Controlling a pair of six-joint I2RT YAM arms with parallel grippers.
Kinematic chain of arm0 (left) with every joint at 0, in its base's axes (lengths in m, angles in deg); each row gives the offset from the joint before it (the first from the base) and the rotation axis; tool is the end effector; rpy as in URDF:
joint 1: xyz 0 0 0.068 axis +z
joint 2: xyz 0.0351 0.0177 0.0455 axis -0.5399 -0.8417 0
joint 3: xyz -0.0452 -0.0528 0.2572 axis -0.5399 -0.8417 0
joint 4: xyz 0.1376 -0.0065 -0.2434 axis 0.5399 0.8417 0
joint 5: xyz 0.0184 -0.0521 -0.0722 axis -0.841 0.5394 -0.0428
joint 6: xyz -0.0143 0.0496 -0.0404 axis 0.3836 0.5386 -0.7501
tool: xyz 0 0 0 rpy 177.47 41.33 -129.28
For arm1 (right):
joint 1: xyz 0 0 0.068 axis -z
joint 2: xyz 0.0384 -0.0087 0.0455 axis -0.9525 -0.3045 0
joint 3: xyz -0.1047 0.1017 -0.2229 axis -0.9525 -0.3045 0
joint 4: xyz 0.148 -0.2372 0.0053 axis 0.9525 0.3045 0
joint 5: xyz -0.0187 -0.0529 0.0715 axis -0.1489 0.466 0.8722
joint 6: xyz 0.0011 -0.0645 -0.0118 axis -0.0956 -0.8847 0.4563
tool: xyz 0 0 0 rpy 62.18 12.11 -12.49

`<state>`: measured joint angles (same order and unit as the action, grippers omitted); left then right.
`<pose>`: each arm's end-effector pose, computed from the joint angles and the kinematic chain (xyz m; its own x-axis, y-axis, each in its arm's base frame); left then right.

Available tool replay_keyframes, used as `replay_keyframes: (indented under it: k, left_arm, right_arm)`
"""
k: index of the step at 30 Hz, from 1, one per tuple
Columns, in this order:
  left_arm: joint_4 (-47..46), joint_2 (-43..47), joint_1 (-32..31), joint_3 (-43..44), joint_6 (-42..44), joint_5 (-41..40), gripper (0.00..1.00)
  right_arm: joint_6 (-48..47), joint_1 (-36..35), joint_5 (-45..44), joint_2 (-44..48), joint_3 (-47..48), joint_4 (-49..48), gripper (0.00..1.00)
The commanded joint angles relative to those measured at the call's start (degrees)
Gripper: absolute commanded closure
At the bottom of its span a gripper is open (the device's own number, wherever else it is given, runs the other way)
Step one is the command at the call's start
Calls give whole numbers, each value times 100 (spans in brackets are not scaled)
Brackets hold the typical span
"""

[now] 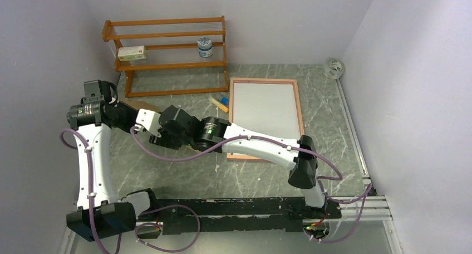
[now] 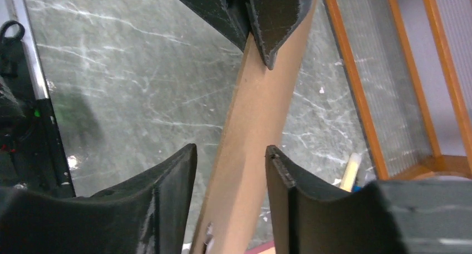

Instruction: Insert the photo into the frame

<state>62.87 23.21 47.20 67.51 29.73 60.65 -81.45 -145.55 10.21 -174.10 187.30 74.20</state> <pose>0.2111 0.0370 0.3626 -0.4344 -0.8981 -0.0686 -0.7180 0.3912 -0.5756 0.1514 0.4701 0.3500 0.1092 -0.6068 -0.7873 -0.9001 0.2756 -0.3373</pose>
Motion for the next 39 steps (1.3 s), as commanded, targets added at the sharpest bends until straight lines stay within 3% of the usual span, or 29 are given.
replay_keyframes:
  k: [1,5,9,13,18,26,31,39]
  left_arm:
    - [-211,66,-22,316,278,-344,98]
    - [-58,57,-19,583,304,-692,97]
    - [-30,101,-20,699,321,-833,97]
    - [-160,248,-20,739,399,-810,98]
    - [-370,454,-20,786,1025,-391,98]
    - [-973,1194,-17,868,1879,339,97]
    - [-1393,1660,-19,896,2717,1315,98]
    - [-1745,1808,-19,1107,3422,3062,98]
  right_arm:
    - [83,46,642,463,173,-187,37]
    - [110,49,1270,1010,-340,-493,16]
    - [356,176,1788,1566,-845,-958,10]
    - [1095,729,2385,2046,-1299,-1622,10]
    - [2683,1902,3100,2809,-2560,-3144,10]
    - [4047,3279,2837,3280,-3504,-3859,10]
    - [4638,3863,2976,3302,-3692,-3981,11]
    - [5943,4800,4198,3045,-3958,-4752,10]
